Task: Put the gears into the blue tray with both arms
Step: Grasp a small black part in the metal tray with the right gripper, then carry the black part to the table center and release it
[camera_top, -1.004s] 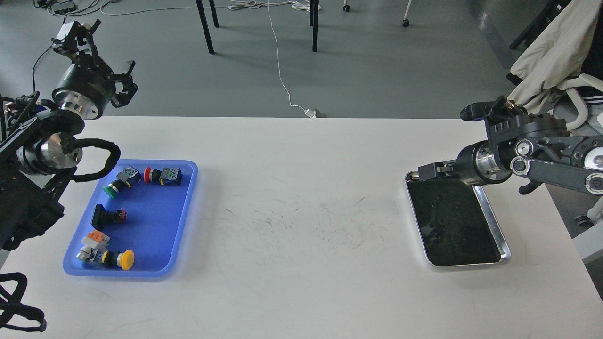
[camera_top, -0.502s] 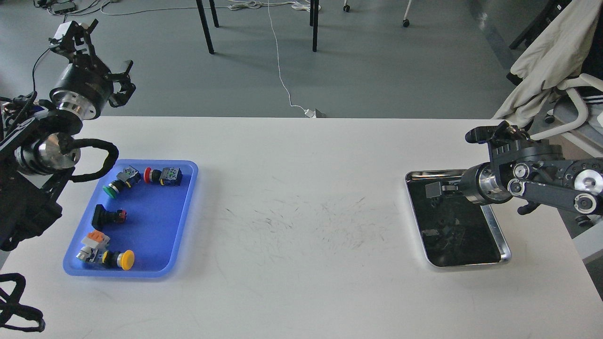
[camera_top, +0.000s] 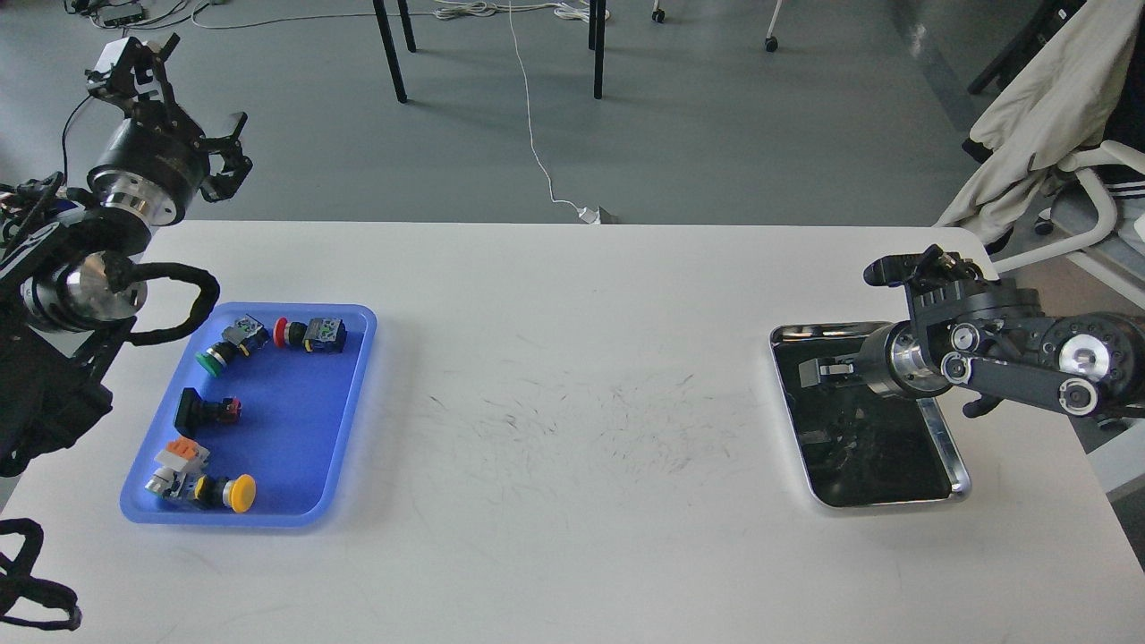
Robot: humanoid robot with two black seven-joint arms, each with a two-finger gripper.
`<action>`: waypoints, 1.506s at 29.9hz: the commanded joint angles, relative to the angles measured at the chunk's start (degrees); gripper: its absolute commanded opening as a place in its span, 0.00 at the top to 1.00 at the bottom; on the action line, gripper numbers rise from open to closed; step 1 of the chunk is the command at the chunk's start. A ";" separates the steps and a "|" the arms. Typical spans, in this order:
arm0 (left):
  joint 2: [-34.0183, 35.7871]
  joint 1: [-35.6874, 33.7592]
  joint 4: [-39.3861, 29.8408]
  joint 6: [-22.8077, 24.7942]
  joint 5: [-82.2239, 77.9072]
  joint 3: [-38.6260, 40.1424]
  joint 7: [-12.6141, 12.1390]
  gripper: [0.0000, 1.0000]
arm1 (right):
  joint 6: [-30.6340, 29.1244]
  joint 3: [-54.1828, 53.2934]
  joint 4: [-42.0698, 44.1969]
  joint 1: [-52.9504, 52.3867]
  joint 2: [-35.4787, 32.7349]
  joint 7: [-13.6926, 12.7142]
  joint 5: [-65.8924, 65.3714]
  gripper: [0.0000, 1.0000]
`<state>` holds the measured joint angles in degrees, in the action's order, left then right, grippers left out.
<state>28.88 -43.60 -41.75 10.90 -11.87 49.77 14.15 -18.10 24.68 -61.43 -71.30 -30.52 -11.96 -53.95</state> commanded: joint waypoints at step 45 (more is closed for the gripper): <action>1.27 0.26 0.09 0.00 0.18 -0.02 0.09 0.02 | 5.71 -13.60 7.91 -2.98 30.52 12.04 31.28 0.98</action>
<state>30.25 -43.41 -41.66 10.90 -11.85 49.75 14.26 -12.60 11.19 -53.13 -76.57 0.01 -0.42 -22.74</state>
